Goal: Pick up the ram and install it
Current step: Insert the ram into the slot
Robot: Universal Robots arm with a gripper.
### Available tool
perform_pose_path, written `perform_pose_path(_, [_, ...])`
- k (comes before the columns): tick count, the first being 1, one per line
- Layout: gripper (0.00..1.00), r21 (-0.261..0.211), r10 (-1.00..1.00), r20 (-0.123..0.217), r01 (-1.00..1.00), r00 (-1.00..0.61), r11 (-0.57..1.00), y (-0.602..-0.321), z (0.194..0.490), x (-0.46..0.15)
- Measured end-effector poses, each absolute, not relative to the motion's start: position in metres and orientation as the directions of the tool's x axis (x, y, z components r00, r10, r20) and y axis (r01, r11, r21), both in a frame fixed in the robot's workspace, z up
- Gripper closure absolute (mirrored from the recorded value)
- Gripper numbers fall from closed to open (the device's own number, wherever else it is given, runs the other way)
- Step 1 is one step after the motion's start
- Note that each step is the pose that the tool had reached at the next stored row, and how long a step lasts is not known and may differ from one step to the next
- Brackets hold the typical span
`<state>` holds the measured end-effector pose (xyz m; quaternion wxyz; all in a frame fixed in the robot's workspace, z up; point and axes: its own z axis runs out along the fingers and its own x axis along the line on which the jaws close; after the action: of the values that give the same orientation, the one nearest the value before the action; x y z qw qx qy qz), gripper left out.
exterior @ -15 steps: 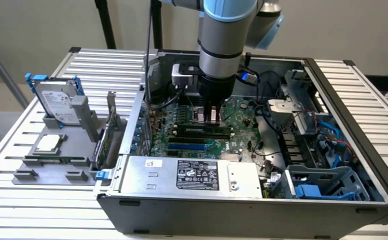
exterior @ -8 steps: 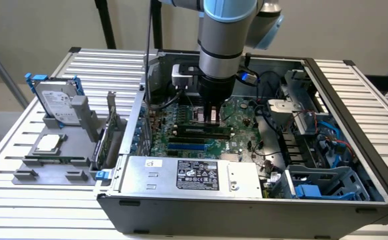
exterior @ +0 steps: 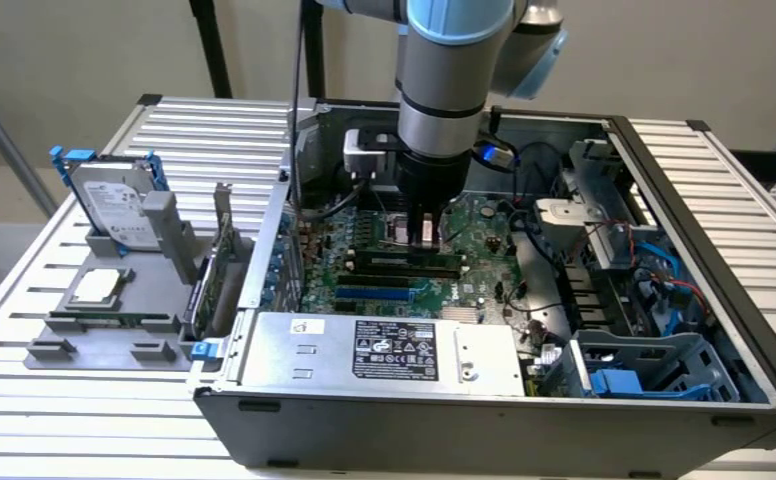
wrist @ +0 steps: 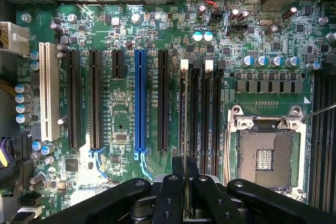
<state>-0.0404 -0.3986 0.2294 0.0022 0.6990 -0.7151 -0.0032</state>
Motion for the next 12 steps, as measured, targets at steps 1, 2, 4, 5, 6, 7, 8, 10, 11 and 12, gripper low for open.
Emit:
perform_pose_path(1, [0.87,0.008,-1.000,-0.001,-1.000,-0.023,0.023,-0.3986,0.2291,-0.0404])
perform_pose_path(2, [0.87,0.008,-1.000,-0.001,-1.000,-0.023,0.023,-0.3986,0.2288,-0.0404])
perform_pose_path(4, [0.87,0.008,-1.000,-0.001,-1.000,-0.023,0.023,-0.3986,0.2282,-0.0404])
perform_pose_path(5, [0.87,0.008,-1.000,-0.001,-1.000,-0.023,0.023,-0.3986,0.2279,-0.0404])
perform_pose_path(6, [0.87,0.008,-1.000,-0.001,-1.000,-0.023,0.023,-0.3986,0.2276,-0.0404])
perform_pose_path(7, [0.87,0.008,-1.000,-0.001,-1.000,-0.023,0.023,-0.3986,0.2273,-0.0404])
perform_pose_path(8, [0.87,0.008,-1.000,-0.001,-1.000,-0.023,0.023,-0.3986,0.2271,-0.0404])
perform_pose_path(10, [0.87,0.008,-1.000,-0.001,-1.000,-0.023,0.023,-0.3985,0.2268,-0.0404])
perform_pose_path(11, [0.87,0.008,-1.000,-0.001,-1.000,-0.023,0.023,-0.3985,0.2267,-0.0404])
perform_pose_path(12, [0.87,0.008,-1.000,-0.001,-1.000,-0.023,0.023,-0.3983,0.2265,-0.0404])
